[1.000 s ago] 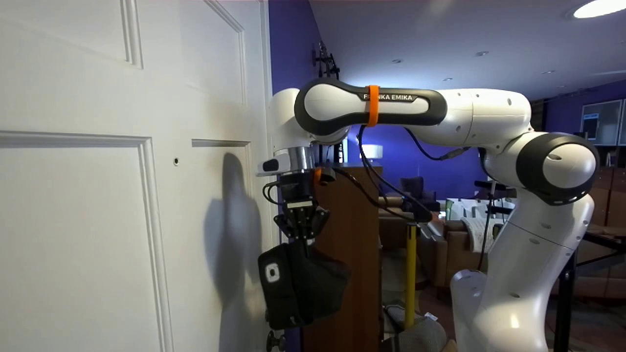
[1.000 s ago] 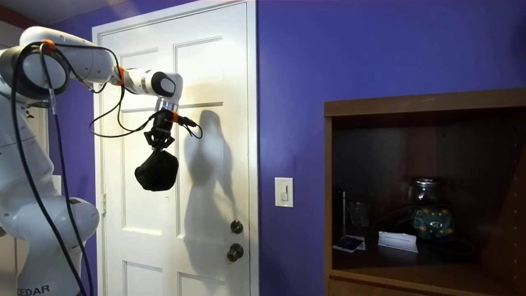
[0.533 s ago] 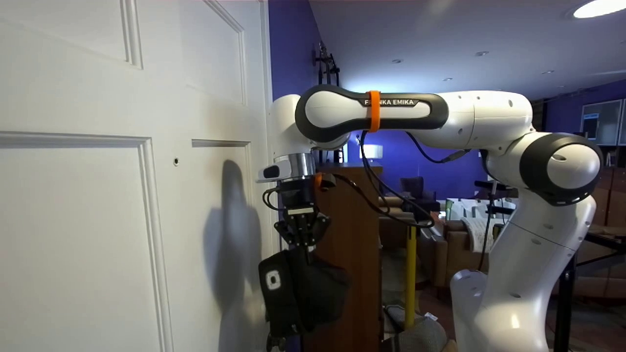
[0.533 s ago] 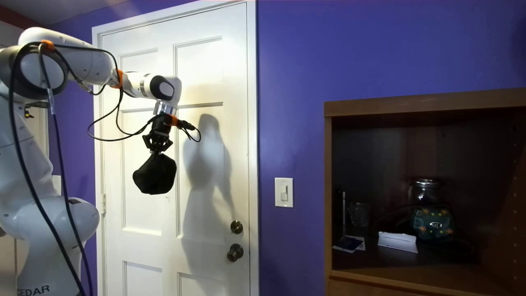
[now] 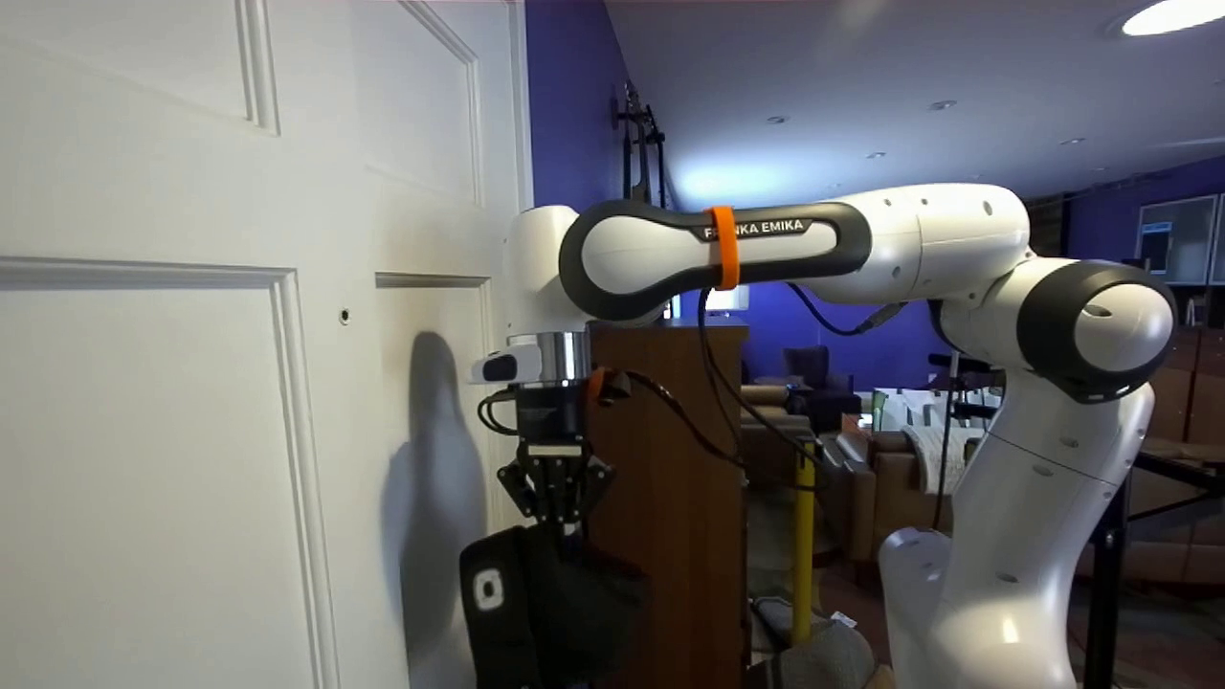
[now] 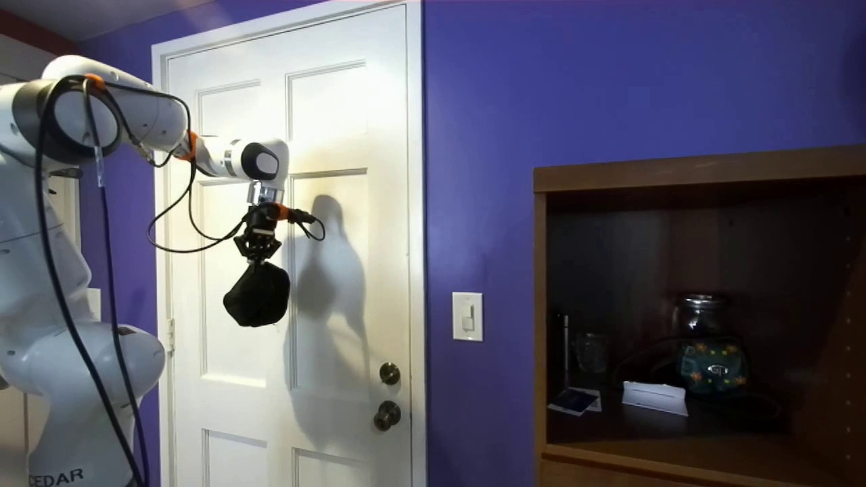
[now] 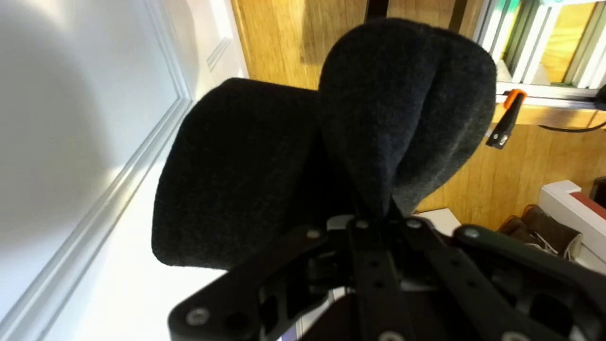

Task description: Put the cap on the door

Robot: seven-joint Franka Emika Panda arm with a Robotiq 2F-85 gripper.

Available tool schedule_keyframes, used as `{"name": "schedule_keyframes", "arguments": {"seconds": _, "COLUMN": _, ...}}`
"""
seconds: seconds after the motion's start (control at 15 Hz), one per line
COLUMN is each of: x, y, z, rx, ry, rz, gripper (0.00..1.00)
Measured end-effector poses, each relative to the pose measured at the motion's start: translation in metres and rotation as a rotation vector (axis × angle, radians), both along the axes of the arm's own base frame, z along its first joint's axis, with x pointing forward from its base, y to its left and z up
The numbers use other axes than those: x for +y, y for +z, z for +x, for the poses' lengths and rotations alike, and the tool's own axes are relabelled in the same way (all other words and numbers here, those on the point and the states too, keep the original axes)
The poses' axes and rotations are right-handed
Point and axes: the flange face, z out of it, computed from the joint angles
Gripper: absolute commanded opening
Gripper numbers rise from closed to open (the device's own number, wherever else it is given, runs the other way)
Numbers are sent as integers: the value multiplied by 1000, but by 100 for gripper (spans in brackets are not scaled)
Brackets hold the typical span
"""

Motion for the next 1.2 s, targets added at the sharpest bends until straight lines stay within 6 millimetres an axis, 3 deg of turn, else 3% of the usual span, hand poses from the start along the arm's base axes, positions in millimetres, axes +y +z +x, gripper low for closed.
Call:
{"name": "schedule_keyframes", "arguments": {"seconds": 0.4, "x": 37, "y": -29, "z": 2, "rx": -108, "ry": 86, "rz": 9, "gripper": 2}}
{"name": "schedule_keyframes", "arguments": {"seconds": 1.2, "x": 60, "y": -65, "z": 25, "rx": -205, "ry": 140, "rz": 43, "gripper": 2}}
